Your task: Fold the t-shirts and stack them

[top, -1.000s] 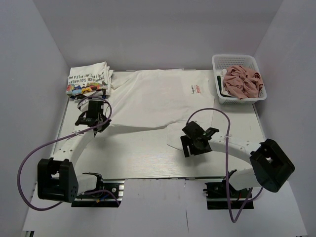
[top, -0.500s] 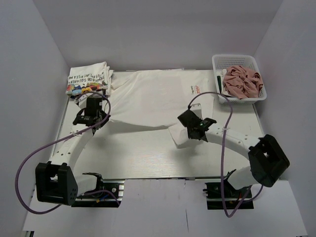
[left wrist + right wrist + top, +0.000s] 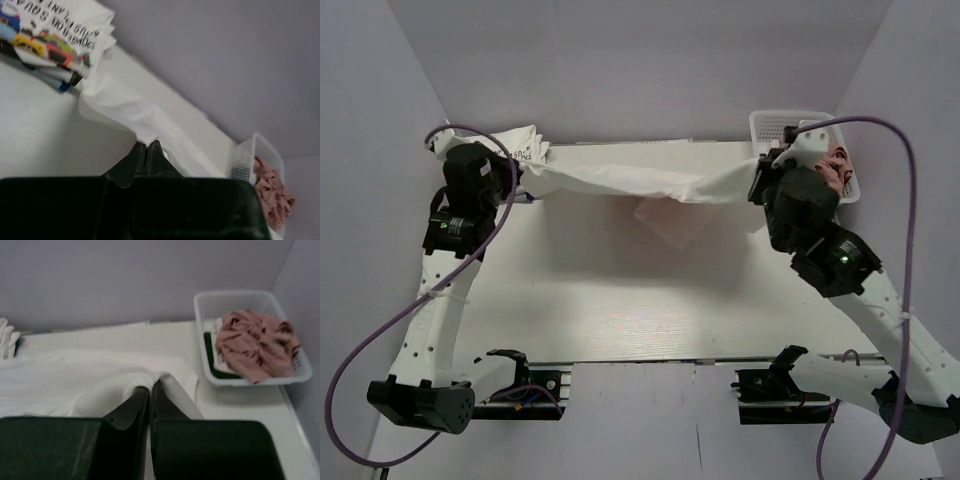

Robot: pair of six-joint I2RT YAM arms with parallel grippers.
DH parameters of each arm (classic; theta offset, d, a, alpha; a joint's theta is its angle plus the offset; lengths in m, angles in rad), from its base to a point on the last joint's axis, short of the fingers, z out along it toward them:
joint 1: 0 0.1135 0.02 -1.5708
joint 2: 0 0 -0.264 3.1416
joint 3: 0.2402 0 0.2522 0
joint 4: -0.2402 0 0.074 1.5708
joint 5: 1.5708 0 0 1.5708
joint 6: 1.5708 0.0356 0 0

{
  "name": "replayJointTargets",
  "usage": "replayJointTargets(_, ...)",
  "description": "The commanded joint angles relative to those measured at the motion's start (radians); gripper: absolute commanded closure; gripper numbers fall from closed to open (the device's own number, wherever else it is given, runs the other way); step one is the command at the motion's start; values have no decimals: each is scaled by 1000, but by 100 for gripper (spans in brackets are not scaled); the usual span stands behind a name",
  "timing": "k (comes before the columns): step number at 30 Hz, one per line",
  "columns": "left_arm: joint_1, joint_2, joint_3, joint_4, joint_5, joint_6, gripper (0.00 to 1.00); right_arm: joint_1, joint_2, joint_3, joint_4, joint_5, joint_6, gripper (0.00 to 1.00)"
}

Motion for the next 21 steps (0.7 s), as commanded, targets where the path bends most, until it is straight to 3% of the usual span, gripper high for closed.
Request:
replayJointTargets(1, 0, -67, 154, -56, 3, 61, 100, -2, -24, 162, 111, 54, -255, 100)
replayJointTargets(6, 0, -86, 390, -134, 15, 130, 100, 1, -32, 389, 149, 42, -456, 100)
replayJointTargets(12, 0, -95, 671, -243, 61, 175, 100, 3, -43, 653, 130, -96, -585, 100)
replayJointTargets(21, 9, -175, 888, -258, 167, 195, 100, -2, -99, 837, 136, -332, -657, 100)
